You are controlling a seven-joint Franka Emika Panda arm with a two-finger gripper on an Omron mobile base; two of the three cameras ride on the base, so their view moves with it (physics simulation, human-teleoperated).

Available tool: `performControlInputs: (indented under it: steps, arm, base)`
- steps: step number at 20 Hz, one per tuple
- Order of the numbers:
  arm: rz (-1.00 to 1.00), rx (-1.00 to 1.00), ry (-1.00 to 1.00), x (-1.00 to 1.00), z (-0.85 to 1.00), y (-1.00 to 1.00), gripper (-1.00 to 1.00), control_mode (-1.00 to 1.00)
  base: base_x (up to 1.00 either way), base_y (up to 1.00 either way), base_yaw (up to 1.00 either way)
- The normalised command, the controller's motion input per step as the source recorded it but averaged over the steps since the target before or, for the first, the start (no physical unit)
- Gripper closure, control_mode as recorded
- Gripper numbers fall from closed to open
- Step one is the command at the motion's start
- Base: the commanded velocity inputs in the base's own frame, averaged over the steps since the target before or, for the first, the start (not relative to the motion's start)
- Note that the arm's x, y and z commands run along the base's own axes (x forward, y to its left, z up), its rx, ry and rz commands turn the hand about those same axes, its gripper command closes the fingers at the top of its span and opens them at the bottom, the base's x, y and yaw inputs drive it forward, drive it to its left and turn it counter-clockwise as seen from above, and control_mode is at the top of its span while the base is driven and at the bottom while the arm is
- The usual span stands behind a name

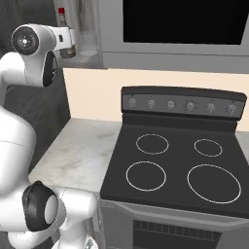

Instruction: There is a bowl on the dining counter. Grab a lemon wedge from the fridge and place it in the bowl. Then get the liquor bottle and glass cup from the cabinet and place them next to the bowl.

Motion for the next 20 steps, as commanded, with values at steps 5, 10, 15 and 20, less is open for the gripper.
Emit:
performControlInputs:
  steps: [5, 10, 15, 20]
  arm:
    - [0.0, 0.01, 0.0, 0.29, 0.0, 0.13, -1.0, -1.0]
    - [0.0, 0.01, 0.0, 0.4, 0.0, 0.2, -1.0, -1.0]
    - [0.0, 0.03, 0.0, 0.34, 0.0, 0.07, -1.0, -1.0]
    - [0.0, 0.01, 0.0, 0.38, 0.0, 0.0, -1.0, -1.0]
  base:
    - [0.0, 0.0, 0.0]
    - [0.0, 0.0, 0.0]
    - [0.0, 0.0, 0.0]
    - [0.0, 0.0, 0.0]
